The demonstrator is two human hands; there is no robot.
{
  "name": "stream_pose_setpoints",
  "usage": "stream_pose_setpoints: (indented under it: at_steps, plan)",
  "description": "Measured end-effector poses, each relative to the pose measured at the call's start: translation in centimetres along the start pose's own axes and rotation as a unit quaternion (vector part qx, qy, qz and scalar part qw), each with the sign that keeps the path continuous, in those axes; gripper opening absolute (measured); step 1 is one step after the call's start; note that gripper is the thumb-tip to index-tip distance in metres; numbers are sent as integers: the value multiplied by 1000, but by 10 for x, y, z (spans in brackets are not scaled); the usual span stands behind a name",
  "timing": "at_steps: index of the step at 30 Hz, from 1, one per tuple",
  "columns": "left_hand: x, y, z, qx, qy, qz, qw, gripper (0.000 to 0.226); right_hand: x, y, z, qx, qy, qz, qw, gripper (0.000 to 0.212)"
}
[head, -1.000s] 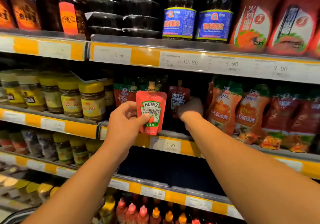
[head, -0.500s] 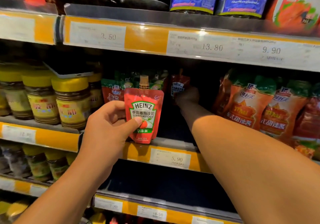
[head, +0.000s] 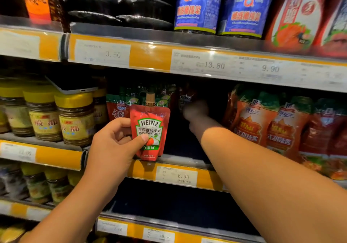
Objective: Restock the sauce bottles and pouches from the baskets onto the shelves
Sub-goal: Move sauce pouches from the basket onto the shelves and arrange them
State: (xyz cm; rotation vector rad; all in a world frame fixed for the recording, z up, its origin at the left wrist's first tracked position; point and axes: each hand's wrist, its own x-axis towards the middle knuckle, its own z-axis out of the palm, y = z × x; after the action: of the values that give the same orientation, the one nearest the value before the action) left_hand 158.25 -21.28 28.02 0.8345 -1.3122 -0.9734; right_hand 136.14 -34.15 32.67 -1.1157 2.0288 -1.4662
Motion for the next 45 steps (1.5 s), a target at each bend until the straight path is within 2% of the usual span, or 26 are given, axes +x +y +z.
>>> stream_pose_setpoints:
  at_steps: [3,6,8,10,12,13,18,22,25,30,35,41,45]
  plan:
    - [-10,9,7,-4,11,7,1000,25,-48,-2,-16,26,-35,-37,998,30]
    - [-19,19,16,-19,24,25,999,23,-111,17,-50,-3,-125,-60,990,48]
    - [-23,25,24,-13,34,38,999,23,-152,44,-78,-41,-177,-133,974,59]
    - [-25,30,35,12,42,50,998,23,-183,74,-104,-195,-138,-280,930,58]
    - [-27,33,50,29,38,57,997,22,-197,95,-121,-332,-89,-391,854,57]
    - [-27,35,59,38,34,59,997,22,-199,101,-127,-365,-84,-400,837,57]
    - [-6,31,103,75,20,17,997,23,-201,120,-144,-416,-104,-398,811,74]
    - [35,17,137,56,-2,-73,996,30,-200,129,-141,-422,-121,-415,797,89]
    - [65,3,157,116,-17,-99,988,27,-201,126,-141,-431,-114,-399,801,98]
    - [95,-26,184,51,-19,-117,992,34,-189,135,-134,-377,-85,-438,811,98]
    - [121,-36,199,65,-44,-120,990,29,-182,137,-131,-392,-75,-442,803,103]
    - [139,-45,203,60,-41,-126,989,19,-179,142,-128,-400,-17,-461,792,89]
    - [144,-49,209,79,-13,-113,990,17,-179,141,-130,-404,6,-468,786,85]
